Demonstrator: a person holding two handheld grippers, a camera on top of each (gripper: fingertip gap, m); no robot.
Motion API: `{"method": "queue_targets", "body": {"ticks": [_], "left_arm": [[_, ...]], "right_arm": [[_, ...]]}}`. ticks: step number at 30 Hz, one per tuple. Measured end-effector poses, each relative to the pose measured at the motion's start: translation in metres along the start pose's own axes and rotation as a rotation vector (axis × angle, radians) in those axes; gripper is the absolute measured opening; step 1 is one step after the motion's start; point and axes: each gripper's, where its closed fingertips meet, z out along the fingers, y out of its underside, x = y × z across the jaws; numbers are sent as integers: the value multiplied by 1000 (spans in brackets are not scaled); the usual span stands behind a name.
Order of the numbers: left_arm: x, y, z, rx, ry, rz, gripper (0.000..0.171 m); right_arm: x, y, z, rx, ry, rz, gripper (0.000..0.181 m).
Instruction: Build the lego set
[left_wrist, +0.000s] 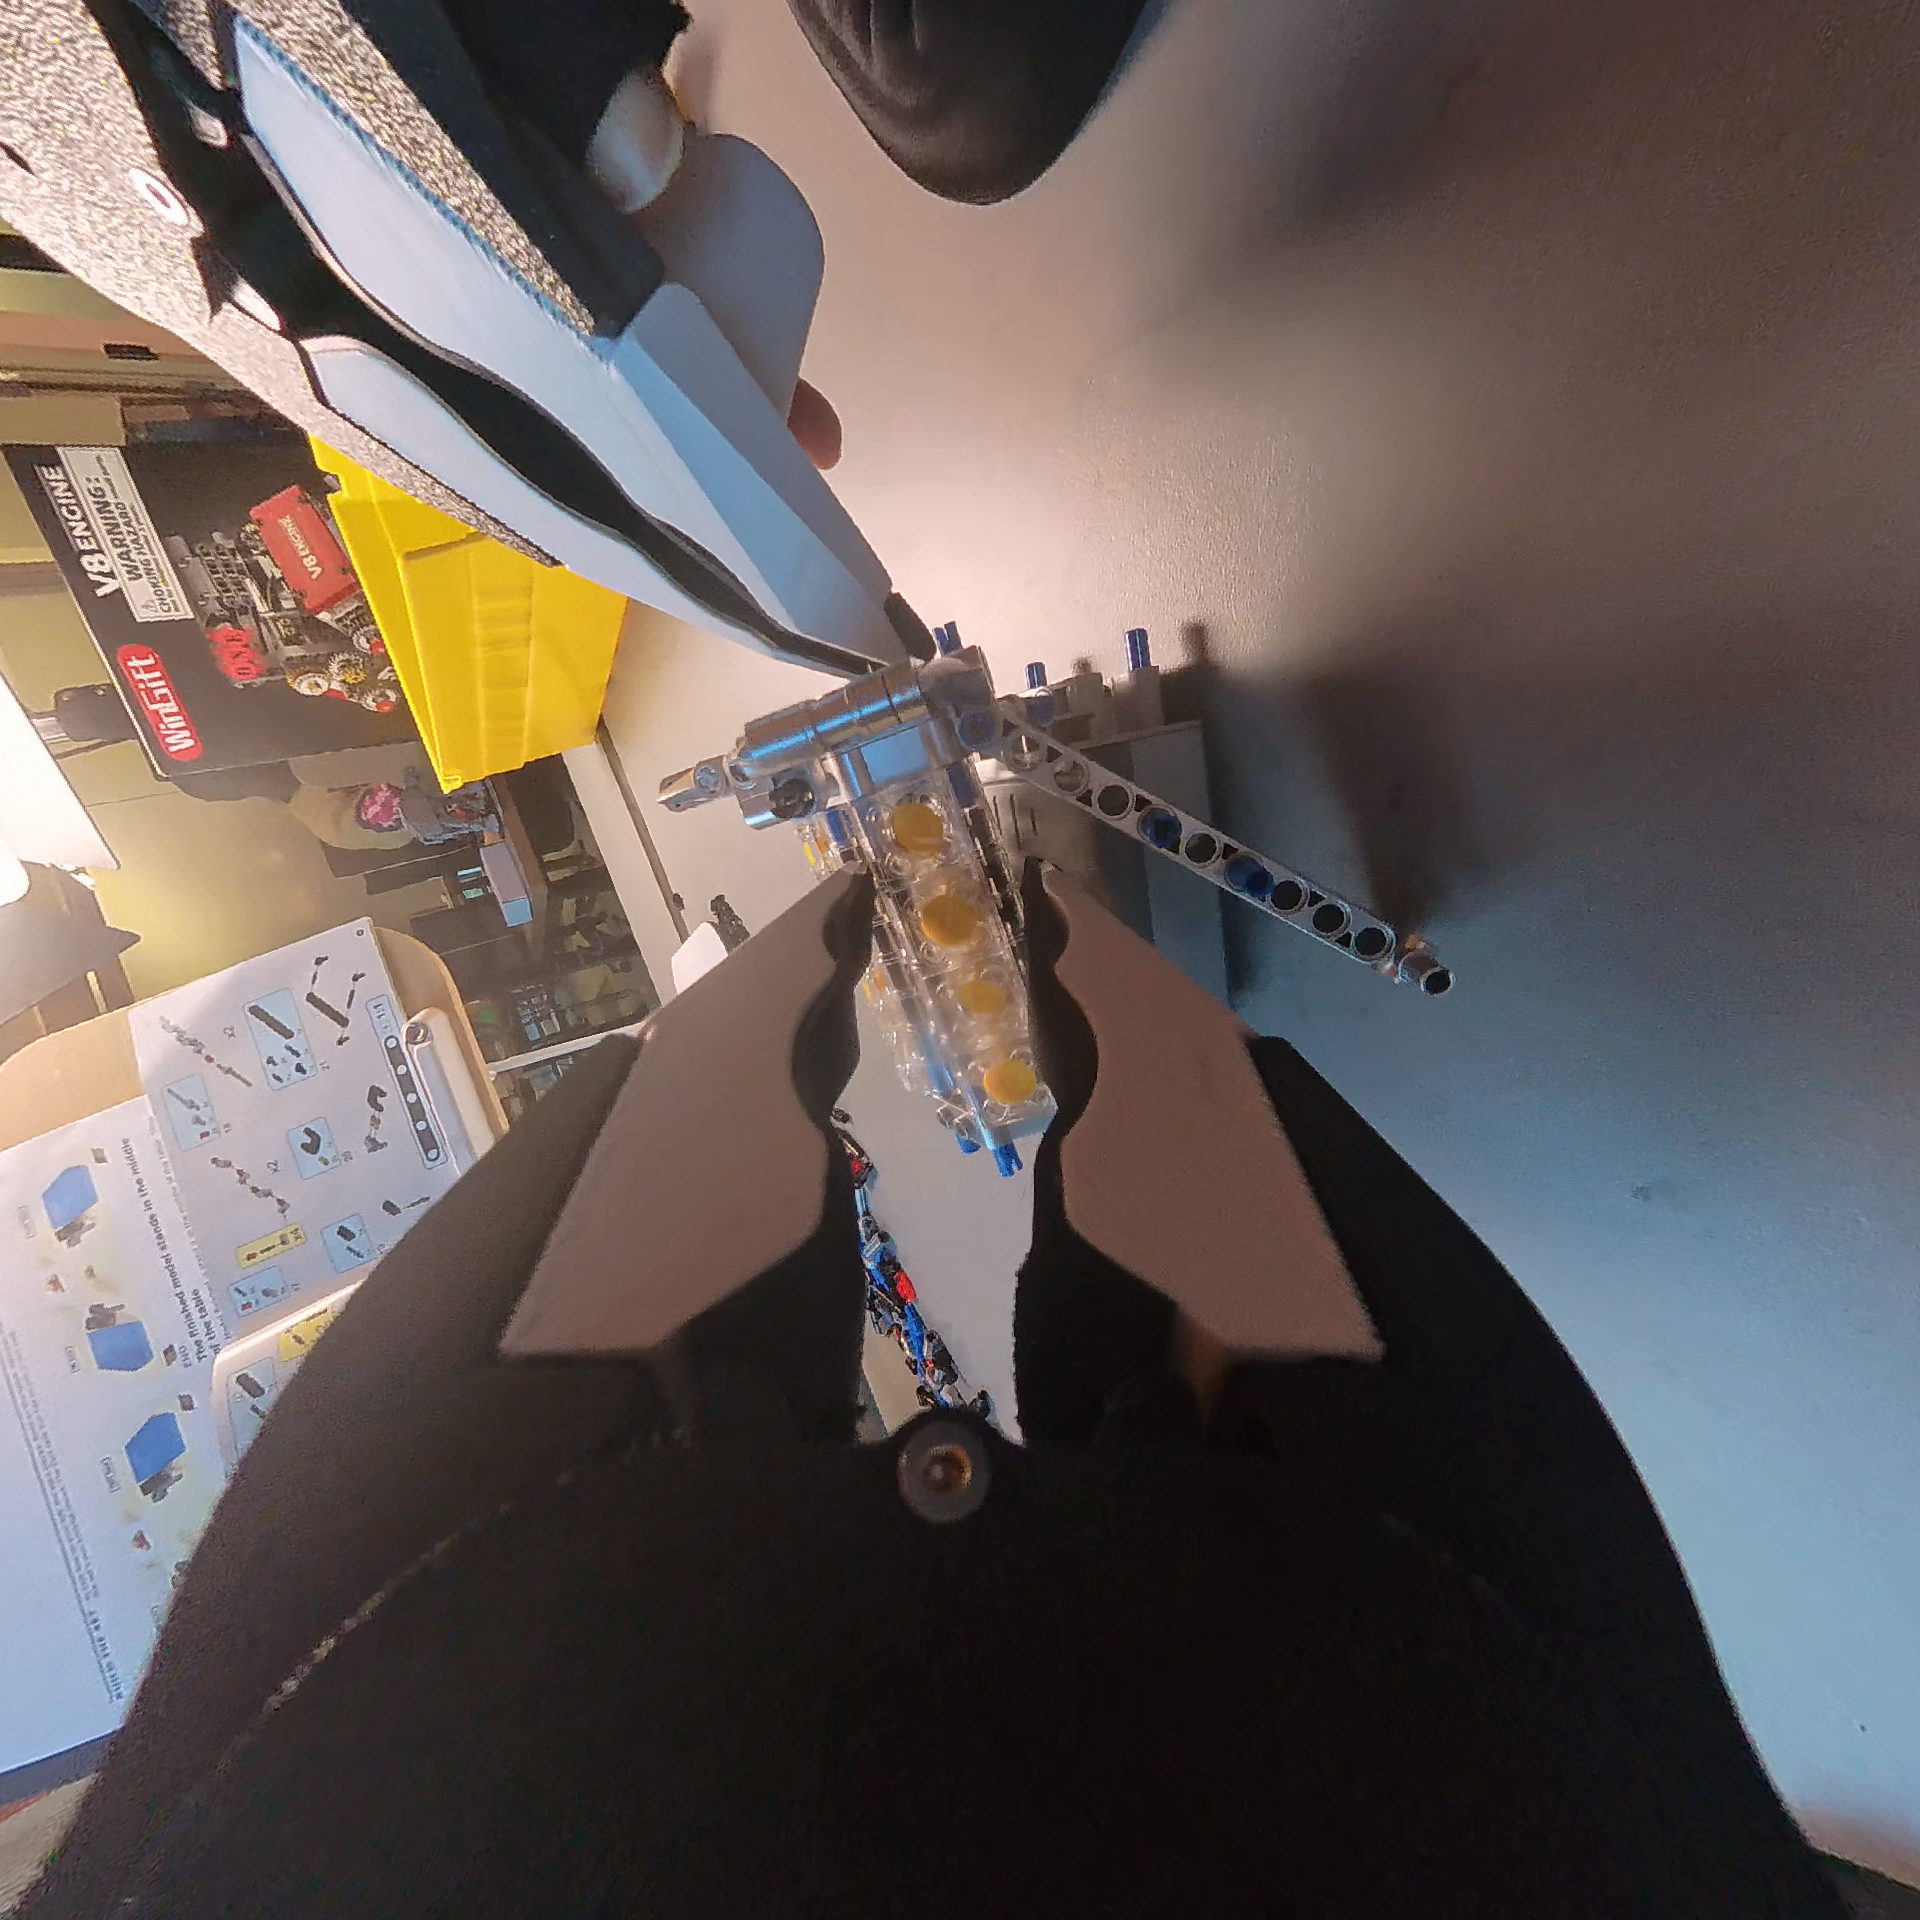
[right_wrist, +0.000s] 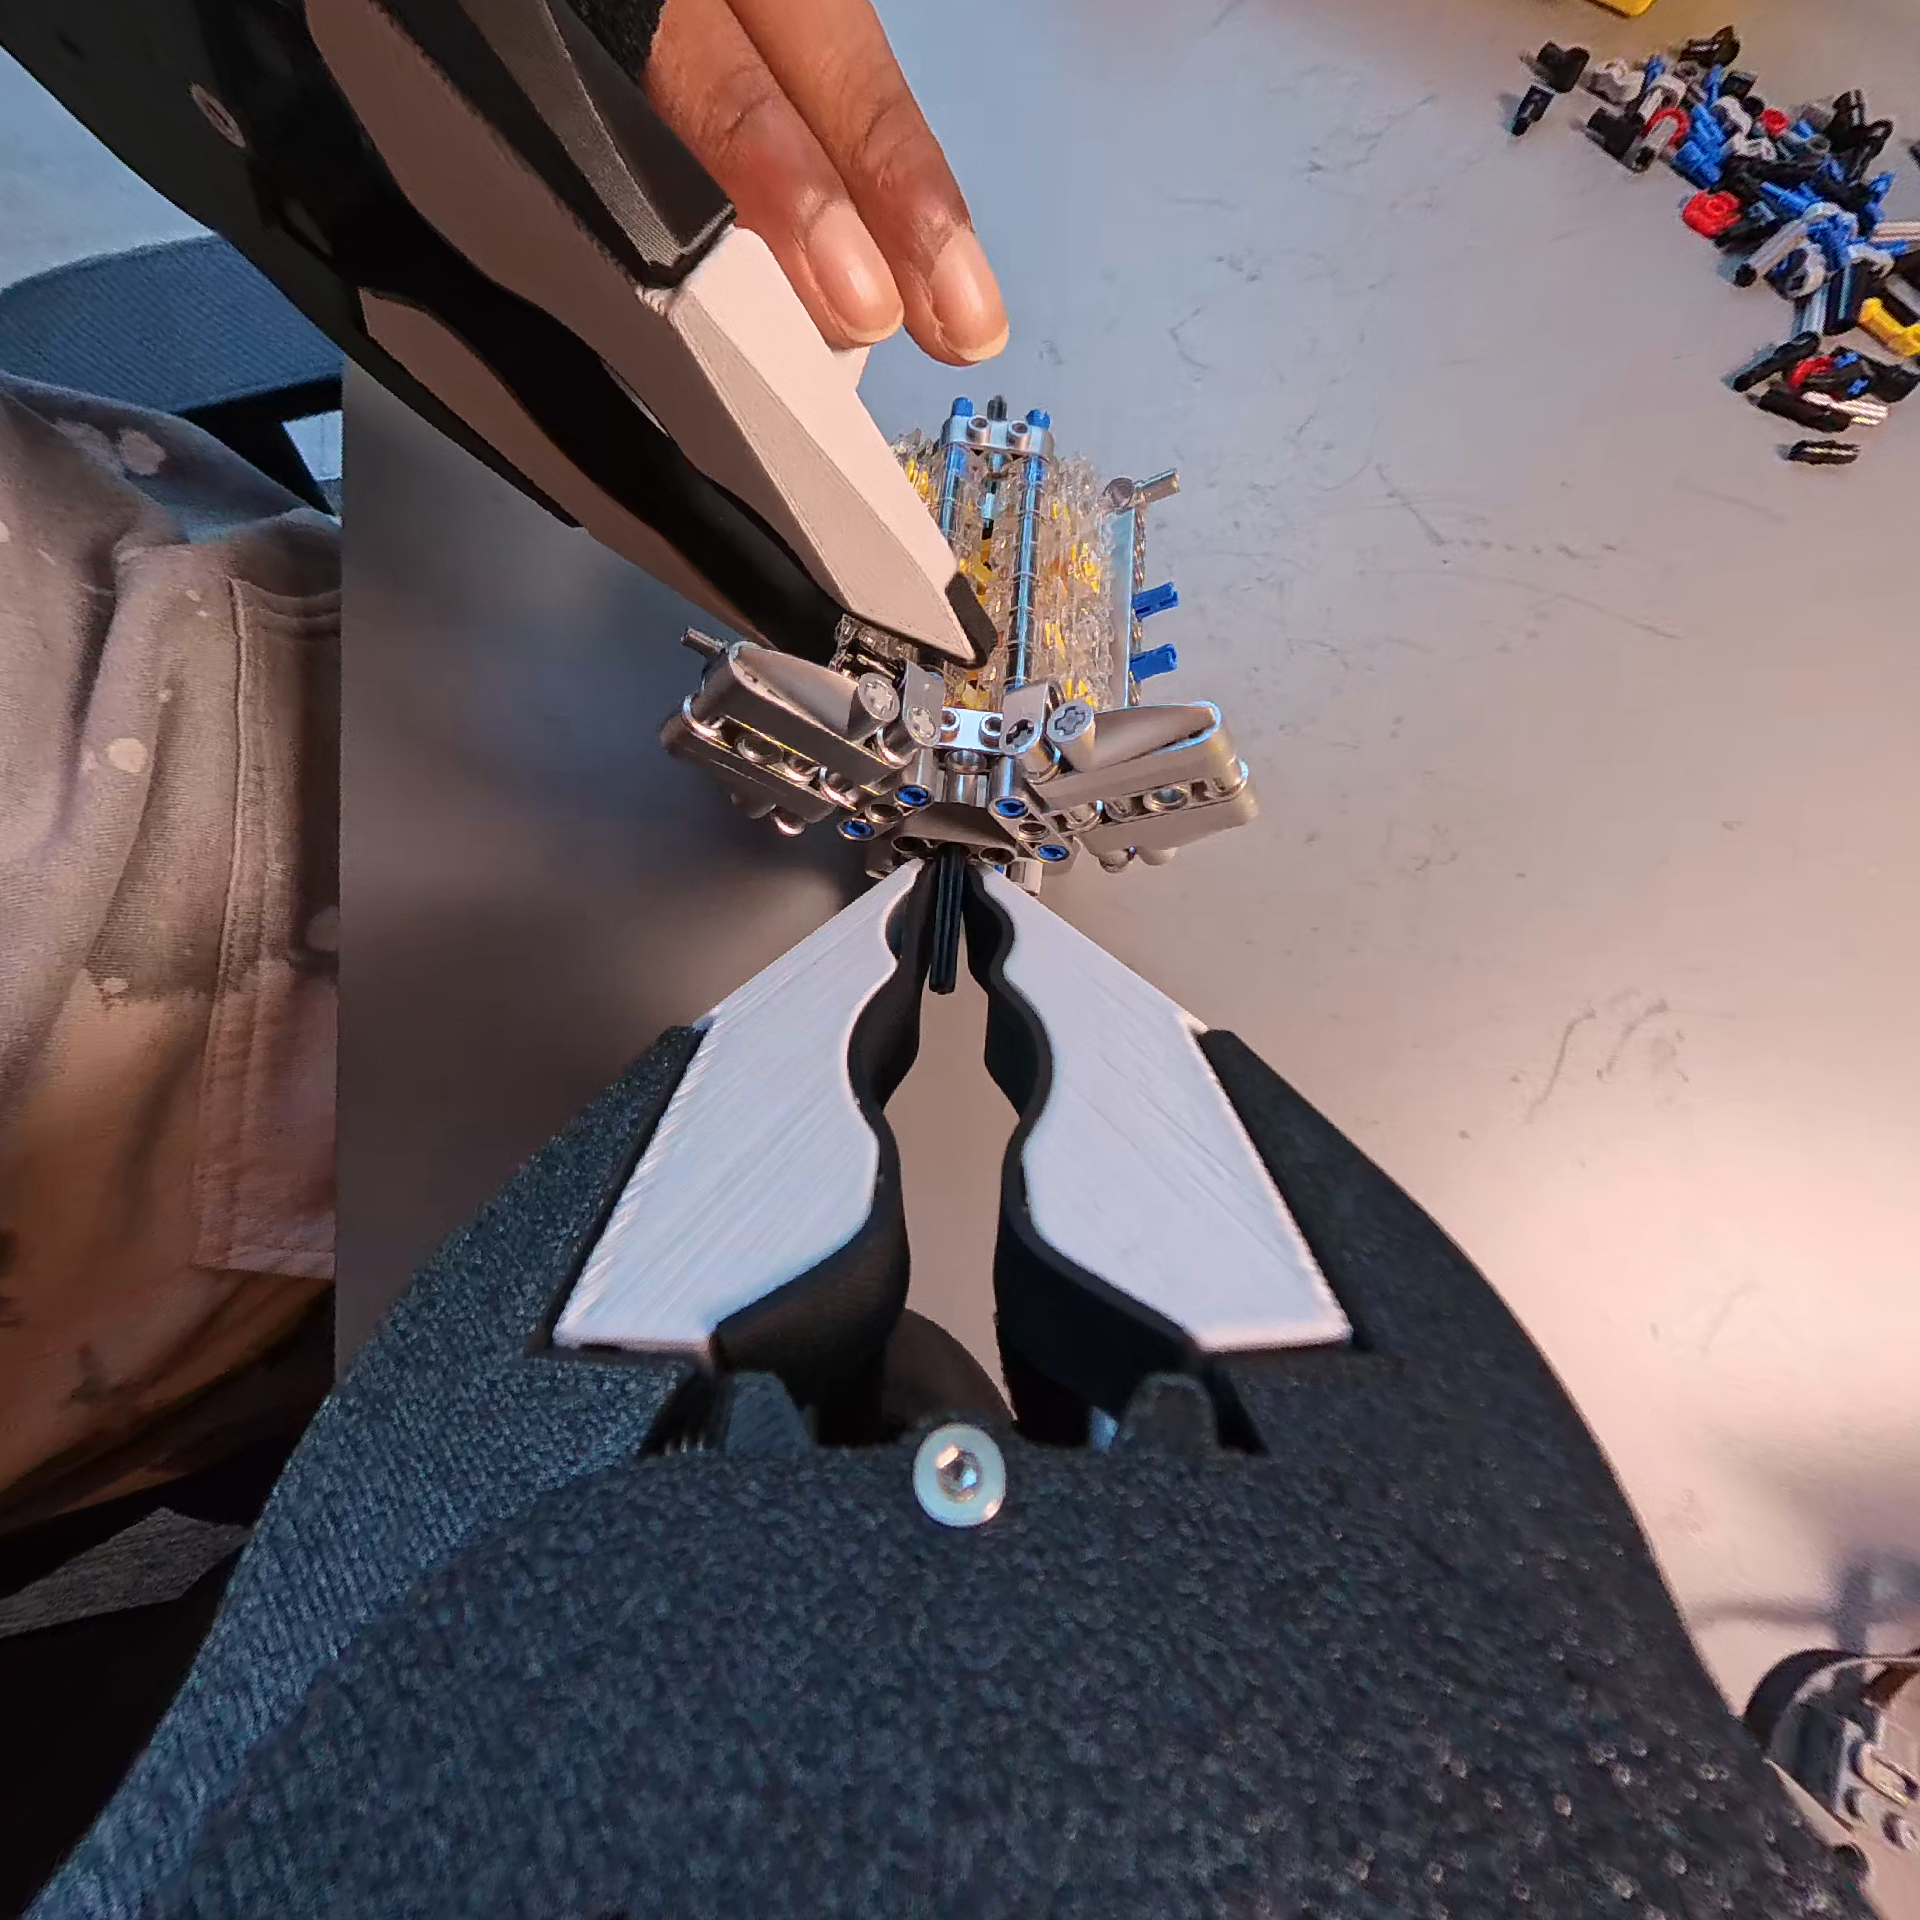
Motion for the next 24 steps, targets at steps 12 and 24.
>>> {"method": "queue_targets", "body": {"ticks": [12, 24], "left_arm": [[0, -1, 1, -35, 14, 29, 26], [-1, 1, -1, -68, -32, 80, 27]], "right_arm": [[0, 1, 0, 23, 24, -22, 4], [1, 0, 2, 45, 64, -39, 4]]}}
